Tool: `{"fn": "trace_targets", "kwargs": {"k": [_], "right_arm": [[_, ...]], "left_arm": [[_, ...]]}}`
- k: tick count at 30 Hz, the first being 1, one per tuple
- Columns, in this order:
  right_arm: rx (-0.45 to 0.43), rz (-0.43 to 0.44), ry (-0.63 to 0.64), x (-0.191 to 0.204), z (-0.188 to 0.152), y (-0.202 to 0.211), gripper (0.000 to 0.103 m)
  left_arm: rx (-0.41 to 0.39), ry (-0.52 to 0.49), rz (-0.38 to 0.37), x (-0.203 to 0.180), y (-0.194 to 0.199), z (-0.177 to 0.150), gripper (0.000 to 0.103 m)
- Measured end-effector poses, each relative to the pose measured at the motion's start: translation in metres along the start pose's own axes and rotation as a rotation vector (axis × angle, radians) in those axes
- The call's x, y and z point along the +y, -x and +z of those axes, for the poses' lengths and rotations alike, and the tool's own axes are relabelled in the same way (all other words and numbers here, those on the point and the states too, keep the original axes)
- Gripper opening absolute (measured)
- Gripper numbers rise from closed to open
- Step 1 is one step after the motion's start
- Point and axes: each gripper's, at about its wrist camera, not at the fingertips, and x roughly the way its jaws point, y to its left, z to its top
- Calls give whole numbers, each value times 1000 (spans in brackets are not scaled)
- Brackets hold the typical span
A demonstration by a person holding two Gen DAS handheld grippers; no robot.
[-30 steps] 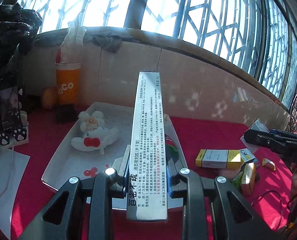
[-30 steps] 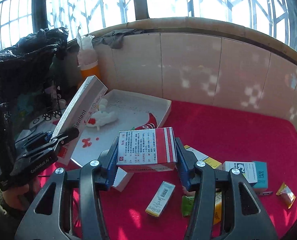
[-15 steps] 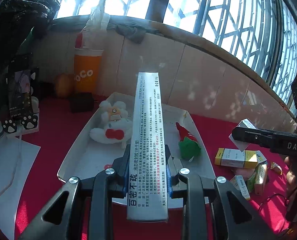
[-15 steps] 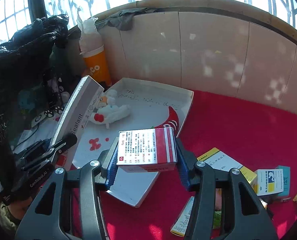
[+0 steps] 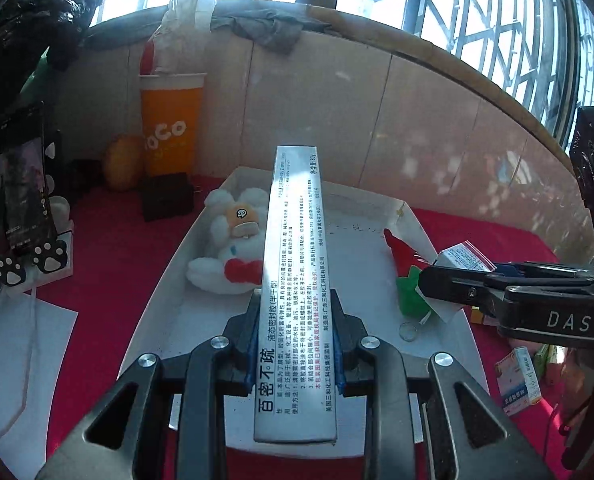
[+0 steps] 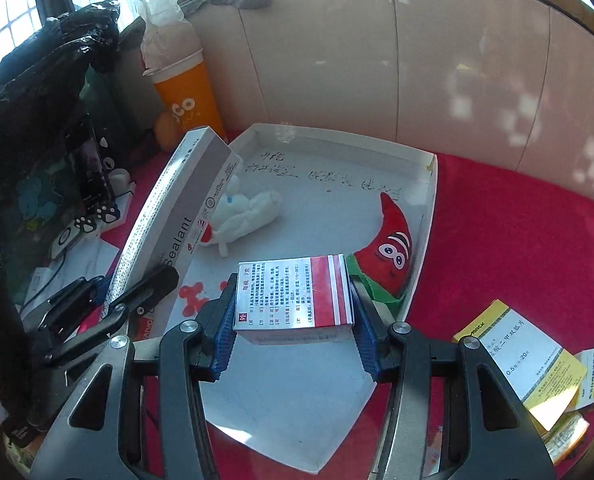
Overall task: Organize objects
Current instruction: 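Carry both boxes to the white tray and open both tools inside it, then withdraw both tools from the tray toward the remaining items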
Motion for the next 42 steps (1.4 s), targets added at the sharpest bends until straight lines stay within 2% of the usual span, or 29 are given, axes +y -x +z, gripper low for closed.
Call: {"fn": "trace_targets", "kwargs": {"k": [2,3,4,5,6,7,9,13,17,26,33,38,42], "right_arm": [[3,3,-2,2,0,-4,51],[6,4,-1,4,-1,-5,53],[9,2,5,5,-2,-6,55],[6,-6,16,7,-4,-5,68],[-11,-23,20,7,-5,-3,80],[-28,-37,23,6,-5,0,85],[-63,-43,19,4,-6,8,93],[-136,-65,-10,-2,-8,25,93],[-190,-75,-40,-8,-14,44,93],[-241,-34,-34,-4,-32,74,93],[-268,-41,-35,-8,-41,85,93],[-339,-66,-127,-41,-45,113,93],[-370,-112,-243,-93,-56,137,93]], "left_arm": [[-1,11,63,3,-2,-1,30],[-10,19,74,4,-1,-1,39],[-23,29,80,6,1,-1,61],[-39,37,90,8,3,-1,77],[-64,46,135,11,6,-2,90],[-95,55,163,14,10,-2,103],[-138,88,222,23,19,1,103],[-200,147,249,36,37,5,103],[-204,165,252,38,47,6,103],[-224,125,200,15,55,5,103],[-225,88,171,-2,59,3,103],[-205,22,122,-25,55,0,103],[-172,-53,27,-53,50,-6,103]]}}
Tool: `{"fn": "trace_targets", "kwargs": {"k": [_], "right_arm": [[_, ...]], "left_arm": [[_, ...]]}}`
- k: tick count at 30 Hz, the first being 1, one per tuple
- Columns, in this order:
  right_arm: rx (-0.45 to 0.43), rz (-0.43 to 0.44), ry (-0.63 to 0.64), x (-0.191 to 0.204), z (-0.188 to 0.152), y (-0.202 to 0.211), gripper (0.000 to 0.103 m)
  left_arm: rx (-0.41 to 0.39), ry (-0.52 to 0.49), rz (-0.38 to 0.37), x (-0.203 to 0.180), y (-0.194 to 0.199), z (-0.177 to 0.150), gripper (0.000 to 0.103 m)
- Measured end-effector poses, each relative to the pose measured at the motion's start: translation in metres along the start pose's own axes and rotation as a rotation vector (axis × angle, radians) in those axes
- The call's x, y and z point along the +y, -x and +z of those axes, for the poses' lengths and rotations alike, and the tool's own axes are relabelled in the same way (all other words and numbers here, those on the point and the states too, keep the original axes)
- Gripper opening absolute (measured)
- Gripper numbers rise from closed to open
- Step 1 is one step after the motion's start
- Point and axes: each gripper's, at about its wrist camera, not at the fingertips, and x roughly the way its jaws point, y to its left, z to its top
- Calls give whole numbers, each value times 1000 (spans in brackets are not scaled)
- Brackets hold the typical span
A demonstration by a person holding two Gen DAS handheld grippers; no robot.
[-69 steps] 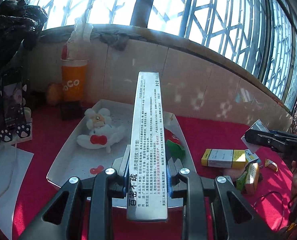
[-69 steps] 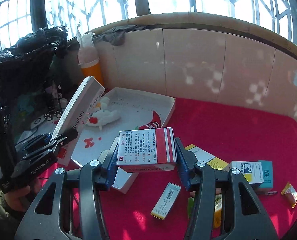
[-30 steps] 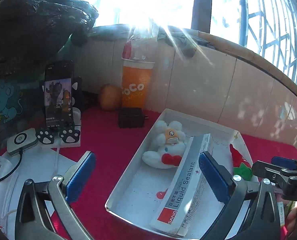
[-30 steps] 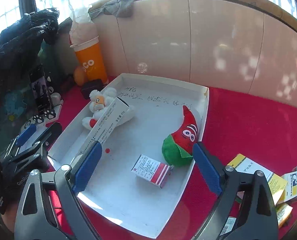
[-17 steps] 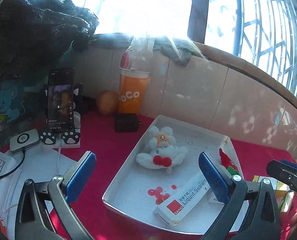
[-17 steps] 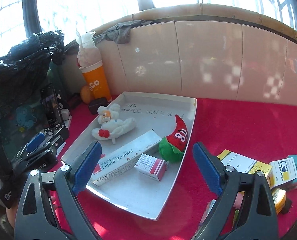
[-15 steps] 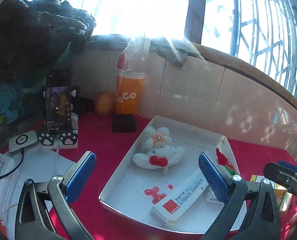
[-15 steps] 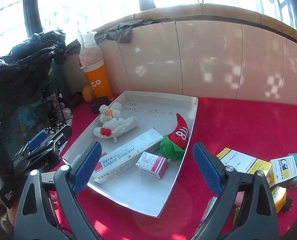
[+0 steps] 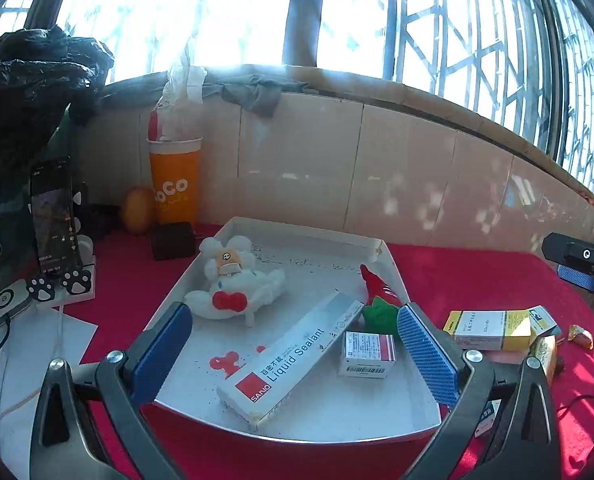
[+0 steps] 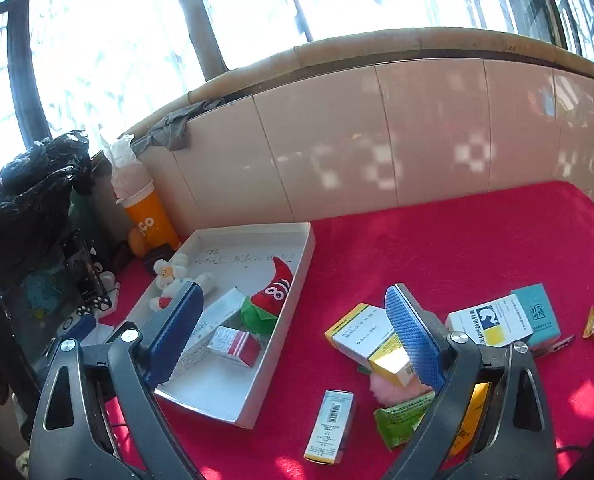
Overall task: Organize objects
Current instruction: 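Withdraw both tools from the tray toward the remaining items, then grasp the yellow tissue pack with the right tool while the left tool grasps the white barcode box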
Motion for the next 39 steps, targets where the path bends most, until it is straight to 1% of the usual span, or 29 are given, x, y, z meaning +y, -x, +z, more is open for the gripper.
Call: {"fn": "trace_targets", "kwargs": {"k": [2,4,7,9,11,13,16,19,22,24,26,27,28,29,30,31,32,33,34,35,36,39], "right_arm": [[0,-31,-69,-34,0,8,93],[20,-43,-142,-66,-5,14,93],[80,-14,-287,-110,-23,23,93],[118,8,-362,-129,-35,26,93],[148,7,-401,-140,-46,27,93],[181,5,-422,-144,-56,26,93],[237,43,-486,-149,-68,17,93],[289,70,-544,-153,-79,4,93],[307,80,-542,-150,-80,-6,93],[319,87,-530,-146,-79,-14,93],[336,93,-531,-144,-79,-23,92],[344,93,-533,-143,-79,-27,89],[352,91,-533,-142,-80,-31,85],[360,82,-532,-142,-82,-33,74],[368,69,-527,-143,-84,-35,63],[368,60,-520,-144,-86,-36,55],[362,63,-520,-146,-87,-35,50],[354,73,-524,-147,-89,-34,49],[348,77,-523,-149,-90,-32,49],[339,77,-521,-149,-90,-29,48],[330,75,-517,-150,-90,-26,48],[290,61,-484,-147,-88,-12,48]], "left_arm": [[28,-51,-72,-19,-3,-4,103],[70,-95,-160,-38,-8,-10,103],[153,-136,-281,-67,-15,-19,103],[200,-163,-331,-85,-19,-26,103],[236,-201,-368,-104,-20,-34,103],[251,-248,-376,-121,-20,-41,103],[274,-333,-355,-144,-25,-51,103],[316,-385,-345,-160,-34,-61,103],[337,-434,-338,-172,-41,-69,103],[360,-449,-331,-176,-47,-73,103],[393,-439,-340,-178,-53,-76,103],[403,-431,-345,-179,-56,-78,102],[411,-428,-346,-179,-58,-79,98],[421,-427,-344,-179,-60,-81,94],[429,-429,-337,-178,-62,-83,84],[408,-452,-309,-178,-60,-84,70],[390,-467,-288,-176,-59,-85,63],[375,-466,-294,-173,-56,-84,48],[385,-437,-331,-169,-55,-82,25],[396,-400,-348,-164,-55,-80,25],[390,-382,-355,-162,-54,-80,24],[324,-373,-377,-158,-39,-76,24]]}}
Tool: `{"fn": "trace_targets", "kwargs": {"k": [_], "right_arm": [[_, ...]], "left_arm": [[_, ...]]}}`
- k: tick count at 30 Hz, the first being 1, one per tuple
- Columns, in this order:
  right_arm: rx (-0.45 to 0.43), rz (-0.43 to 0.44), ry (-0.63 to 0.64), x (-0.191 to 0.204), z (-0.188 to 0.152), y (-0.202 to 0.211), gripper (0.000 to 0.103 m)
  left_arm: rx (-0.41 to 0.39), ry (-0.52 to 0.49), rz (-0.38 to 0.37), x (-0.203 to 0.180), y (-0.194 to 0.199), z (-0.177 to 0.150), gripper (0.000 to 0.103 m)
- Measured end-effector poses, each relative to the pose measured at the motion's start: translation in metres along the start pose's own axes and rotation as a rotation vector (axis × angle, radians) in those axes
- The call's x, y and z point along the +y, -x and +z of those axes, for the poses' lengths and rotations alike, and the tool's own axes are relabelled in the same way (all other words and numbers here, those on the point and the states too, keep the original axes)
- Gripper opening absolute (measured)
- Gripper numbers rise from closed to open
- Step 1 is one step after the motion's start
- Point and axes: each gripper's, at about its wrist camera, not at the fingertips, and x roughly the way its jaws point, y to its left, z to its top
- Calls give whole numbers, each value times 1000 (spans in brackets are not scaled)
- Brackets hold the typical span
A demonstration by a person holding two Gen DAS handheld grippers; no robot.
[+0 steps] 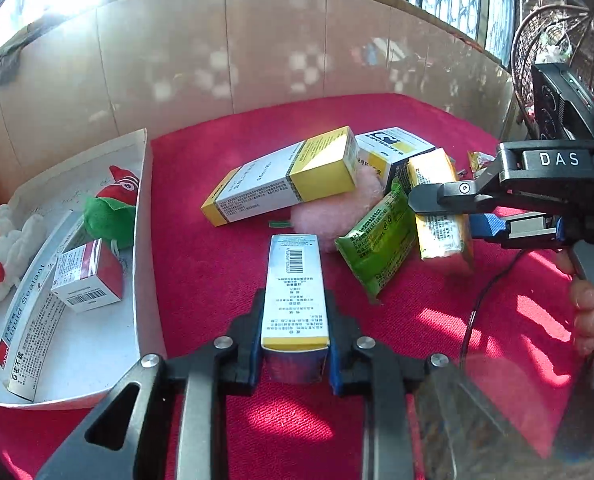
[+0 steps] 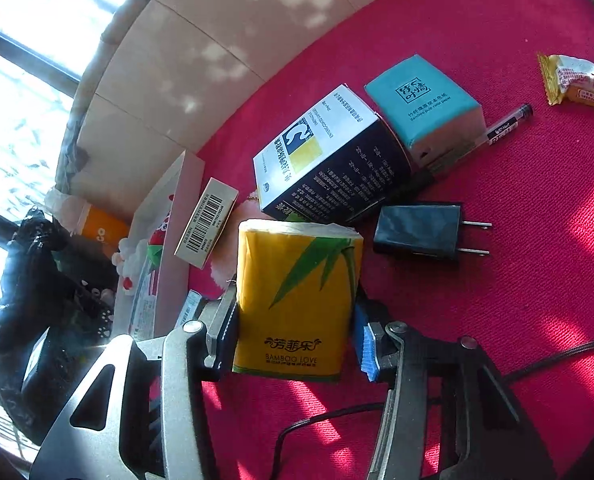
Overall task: Organize objects
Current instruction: 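Grasp the yellow tissue pack with the right tool while the left tool grasps the white barcode box, then lift both held items and carry them over the white tray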
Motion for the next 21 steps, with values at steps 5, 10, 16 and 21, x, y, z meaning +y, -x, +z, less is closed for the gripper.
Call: {"fn": "trace_targets", "kwargs": {"k": [5,10,16,21], "right_arm": [[-62,-9,64,14,-3,17,48],[-97,-25,122,25,-4,25,48],[-96,-32,116,21,-4,24,48],[-97,-37,117,21,-4,24,48]], "left_arm": [[-48,-22,-24,-9,12,-1,24],[-51,-38,-10,-14,13,-1,24],[-57,-43,-10,-15,15,-1,24],[-73,-42,-12,-15,19,-1,24]]}}
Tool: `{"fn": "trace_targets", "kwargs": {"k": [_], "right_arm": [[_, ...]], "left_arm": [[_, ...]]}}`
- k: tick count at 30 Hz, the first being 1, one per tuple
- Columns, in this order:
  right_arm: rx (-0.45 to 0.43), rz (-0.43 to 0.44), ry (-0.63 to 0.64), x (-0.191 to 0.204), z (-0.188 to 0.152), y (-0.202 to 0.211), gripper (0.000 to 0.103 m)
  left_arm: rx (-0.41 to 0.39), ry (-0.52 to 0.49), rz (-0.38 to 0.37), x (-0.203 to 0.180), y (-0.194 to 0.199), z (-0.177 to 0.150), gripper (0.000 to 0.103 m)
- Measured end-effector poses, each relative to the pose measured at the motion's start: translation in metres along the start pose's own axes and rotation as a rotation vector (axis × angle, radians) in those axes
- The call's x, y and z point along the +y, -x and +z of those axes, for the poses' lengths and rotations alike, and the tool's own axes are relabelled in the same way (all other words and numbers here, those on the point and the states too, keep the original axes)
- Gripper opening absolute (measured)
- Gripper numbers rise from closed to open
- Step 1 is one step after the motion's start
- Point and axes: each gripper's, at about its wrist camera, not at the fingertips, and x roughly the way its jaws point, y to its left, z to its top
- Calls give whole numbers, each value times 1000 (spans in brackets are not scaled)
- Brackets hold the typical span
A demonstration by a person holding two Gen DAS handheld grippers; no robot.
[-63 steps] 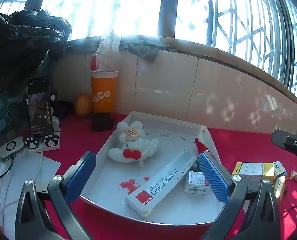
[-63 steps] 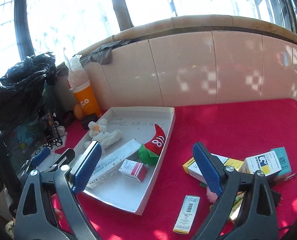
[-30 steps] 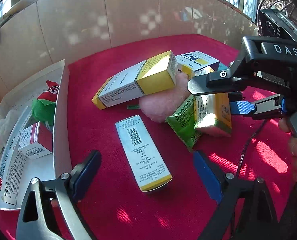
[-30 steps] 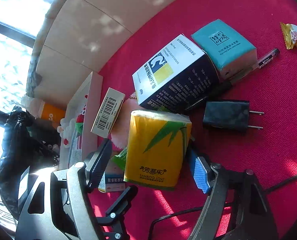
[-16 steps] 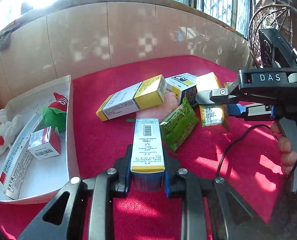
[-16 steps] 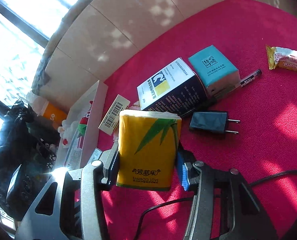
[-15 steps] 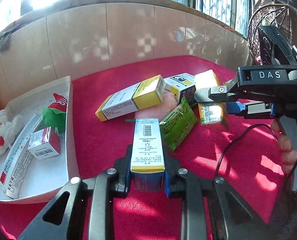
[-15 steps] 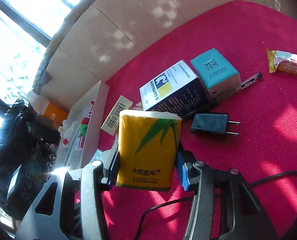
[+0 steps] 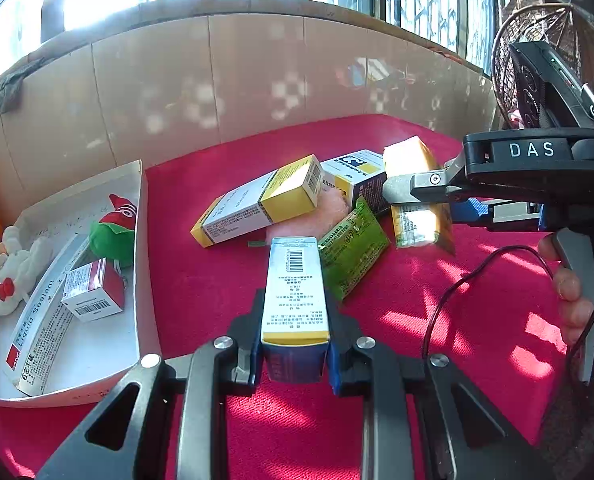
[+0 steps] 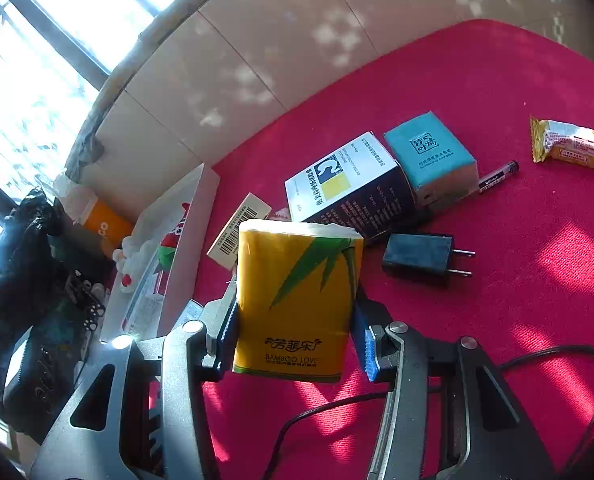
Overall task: Organize objects
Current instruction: 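Lift both held items and carry them over the white tray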
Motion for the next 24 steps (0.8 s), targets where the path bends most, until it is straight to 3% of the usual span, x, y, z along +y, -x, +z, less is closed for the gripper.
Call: {"fn": "trace_targets", "kwargs": {"k": [8,24], "right_arm": [[-51,-34,80,13,-1,9,48],[-73,-53,155,28,-4,12,48]], "left_arm": [[-66,12,-4,3,14,3,24],[-150,44,17,12,32,6,24]]}}
